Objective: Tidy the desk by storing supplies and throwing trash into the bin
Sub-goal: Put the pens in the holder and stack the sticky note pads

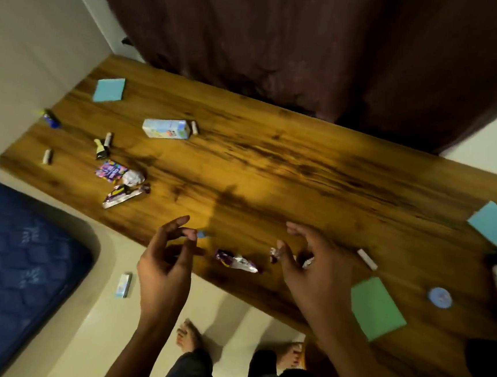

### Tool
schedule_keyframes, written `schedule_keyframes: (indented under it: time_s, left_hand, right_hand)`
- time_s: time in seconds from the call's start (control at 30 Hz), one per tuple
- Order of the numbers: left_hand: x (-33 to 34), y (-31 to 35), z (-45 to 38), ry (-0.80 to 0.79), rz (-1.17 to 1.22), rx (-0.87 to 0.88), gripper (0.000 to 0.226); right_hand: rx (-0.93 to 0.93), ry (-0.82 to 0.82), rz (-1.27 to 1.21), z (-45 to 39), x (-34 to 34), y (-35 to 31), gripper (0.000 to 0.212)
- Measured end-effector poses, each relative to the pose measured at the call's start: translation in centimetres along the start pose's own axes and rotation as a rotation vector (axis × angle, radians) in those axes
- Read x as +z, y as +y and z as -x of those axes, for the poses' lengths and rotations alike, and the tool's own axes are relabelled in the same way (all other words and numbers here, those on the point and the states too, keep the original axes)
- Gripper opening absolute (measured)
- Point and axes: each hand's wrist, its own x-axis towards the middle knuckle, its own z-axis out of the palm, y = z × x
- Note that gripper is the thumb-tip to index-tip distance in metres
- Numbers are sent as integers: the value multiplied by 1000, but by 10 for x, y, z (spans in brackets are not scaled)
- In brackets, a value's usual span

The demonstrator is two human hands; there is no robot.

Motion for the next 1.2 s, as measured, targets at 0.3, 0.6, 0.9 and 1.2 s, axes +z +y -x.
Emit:
schedule_keyframes:
  time_s: [0.3, 0.6, 0.9, 1.2]
  left_hand:
    - [-121, -30, -62, 108, 64, -50, 12]
    - [-262, -57, -149, 140, -27, -15, 11]
    - [-298, -79, -201, 127, -88, -39, 14]
    - [-298, -78, -279, 124, -177, -129, 17]
  right_hand:
    - [-21, -117, 61, -7, 107, -97, 35]
    - [-7, -74, 35, -12, 226, -184, 32]
    - [-32, -145, 40, -33, 274, -225, 32]
    - [34, -277, -61, -98, 322, -227, 35]
